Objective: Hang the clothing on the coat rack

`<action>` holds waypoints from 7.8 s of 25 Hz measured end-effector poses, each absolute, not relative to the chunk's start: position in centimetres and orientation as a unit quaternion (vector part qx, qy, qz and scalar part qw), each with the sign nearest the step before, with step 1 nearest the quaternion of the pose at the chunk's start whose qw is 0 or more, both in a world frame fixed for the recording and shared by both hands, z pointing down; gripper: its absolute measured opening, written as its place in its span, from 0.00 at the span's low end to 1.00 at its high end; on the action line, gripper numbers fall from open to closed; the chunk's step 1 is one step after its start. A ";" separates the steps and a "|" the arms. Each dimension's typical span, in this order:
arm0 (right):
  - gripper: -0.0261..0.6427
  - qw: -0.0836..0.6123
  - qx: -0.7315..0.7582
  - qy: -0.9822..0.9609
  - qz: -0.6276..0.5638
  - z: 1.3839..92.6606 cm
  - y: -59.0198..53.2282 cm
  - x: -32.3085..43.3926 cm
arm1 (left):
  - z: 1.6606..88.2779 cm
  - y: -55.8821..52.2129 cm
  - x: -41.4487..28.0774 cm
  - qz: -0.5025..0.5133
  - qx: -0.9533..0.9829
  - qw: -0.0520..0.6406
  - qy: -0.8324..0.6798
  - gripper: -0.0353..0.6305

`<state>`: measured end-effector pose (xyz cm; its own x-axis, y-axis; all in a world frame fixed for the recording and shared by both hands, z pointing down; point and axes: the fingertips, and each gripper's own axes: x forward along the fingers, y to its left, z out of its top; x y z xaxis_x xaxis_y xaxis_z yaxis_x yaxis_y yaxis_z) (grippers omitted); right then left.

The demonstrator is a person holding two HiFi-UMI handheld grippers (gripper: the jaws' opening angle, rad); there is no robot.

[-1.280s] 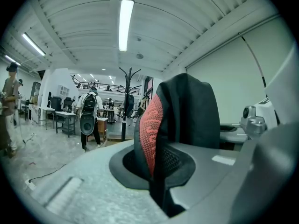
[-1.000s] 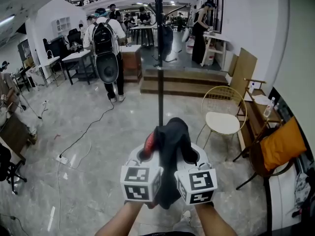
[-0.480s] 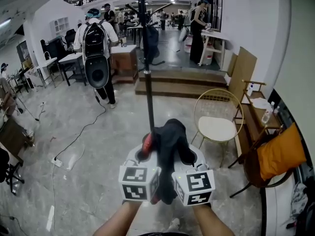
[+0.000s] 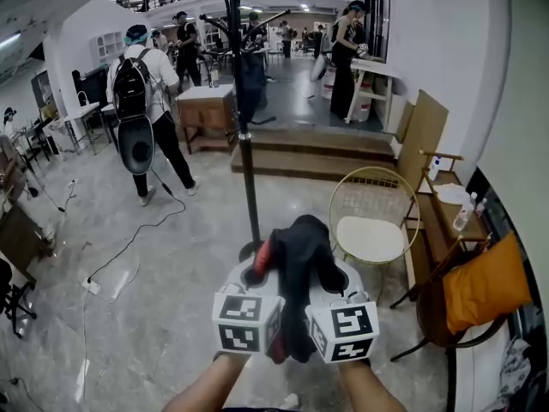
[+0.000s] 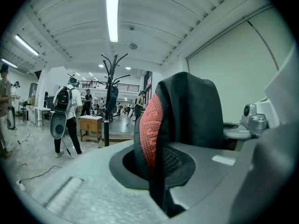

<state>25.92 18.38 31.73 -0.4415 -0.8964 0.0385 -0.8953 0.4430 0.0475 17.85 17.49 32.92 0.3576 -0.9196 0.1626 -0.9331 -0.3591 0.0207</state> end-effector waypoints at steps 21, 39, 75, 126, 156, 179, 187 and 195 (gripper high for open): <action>0.07 0.039 0.529 -0.848 -0.003 33.1 7.1 23.9 | 34.1 5.7 15.5 0.057 0.824 0.063 -0.560 0.07; 0.07 0.049 0.526 -0.849 -0.017 31.2 -2.6 13.6 | 32.6 -3.3 4.5 0.031 0.819 0.068 -0.569 0.07; 0.07 0.044 0.439 -0.897 -0.013 33.3 -18.8 3.2 | 34.8 -18.1 -5.9 0.037 0.759 0.078 -0.645 0.07; 0.07 0.066 0.481 -0.874 0.031 35.9 -35.4 0.2 | 36.8 -35.9 -10.0 0.063 0.779 0.099 -0.616 0.07; 0.07 0.066 0.570 -0.818 0.046 36.8 -40.4 -0.6 | 37.5 -42.3 -10.9 0.073 0.837 0.094 -0.535 0.07; 0.07 0.067 0.613 -0.783 0.082 40.1 -42.9 -0.1 | 40.4 -45.0 -10.2 0.097 0.860 0.106 -0.489 0.07; 0.07 0.071 0.622 -0.775 0.091 41.2 -43.6 0.0 | 41.4 -45.8 -9.8 0.104 0.865 0.109 -0.479 0.07; 0.07 0.075 0.625 -0.771 0.095 41.8 -44.2 0.3 | 41.6 -46.6 -9.0 0.102 0.870 0.107 -0.470 0.07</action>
<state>0.35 -44.20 41.76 -0.2086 -0.9493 0.2350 -0.9780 0.2017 -0.0535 -9.00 -46.57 41.59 0.5374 -0.7958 0.2792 -0.8398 -0.5353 0.0906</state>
